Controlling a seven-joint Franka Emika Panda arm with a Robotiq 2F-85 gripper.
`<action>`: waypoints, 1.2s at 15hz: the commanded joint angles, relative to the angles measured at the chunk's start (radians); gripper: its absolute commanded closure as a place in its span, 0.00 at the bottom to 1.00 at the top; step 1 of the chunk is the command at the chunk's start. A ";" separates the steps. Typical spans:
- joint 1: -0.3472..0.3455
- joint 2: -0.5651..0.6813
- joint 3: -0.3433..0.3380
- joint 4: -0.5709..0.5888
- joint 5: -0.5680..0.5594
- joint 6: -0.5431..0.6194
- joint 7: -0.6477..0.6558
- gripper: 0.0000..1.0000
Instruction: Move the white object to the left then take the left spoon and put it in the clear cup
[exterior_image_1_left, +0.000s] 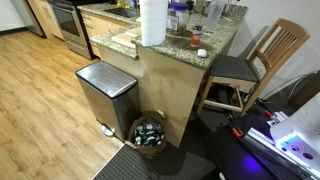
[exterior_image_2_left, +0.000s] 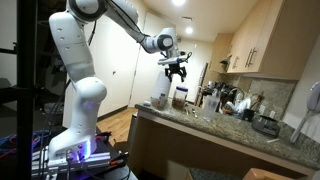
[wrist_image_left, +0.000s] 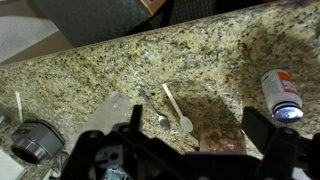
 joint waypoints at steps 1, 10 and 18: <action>0.000 0.012 0.000 0.008 0.000 0.000 0.000 0.00; 0.008 0.289 -0.067 0.149 0.029 0.101 -0.278 0.00; -0.008 0.322 -0.044 0.180 0.015 0.046 -0.278 0.00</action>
